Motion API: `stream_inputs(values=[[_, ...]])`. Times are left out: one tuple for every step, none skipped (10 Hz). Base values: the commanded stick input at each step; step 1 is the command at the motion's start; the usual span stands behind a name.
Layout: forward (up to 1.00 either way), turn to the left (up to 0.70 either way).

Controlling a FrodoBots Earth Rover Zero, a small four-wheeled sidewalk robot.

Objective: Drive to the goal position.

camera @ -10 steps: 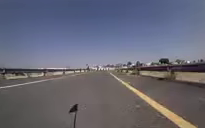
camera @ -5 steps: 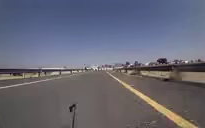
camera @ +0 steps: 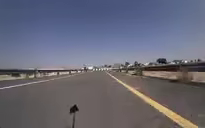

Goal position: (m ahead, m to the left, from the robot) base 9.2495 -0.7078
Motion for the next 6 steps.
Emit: stream_inputs(values=[[1.0,-0.3],[1.0,-0.4],[1.0,-0.33],[1.0,-0.1],[1.0,0.0],[1.0,0.0]])
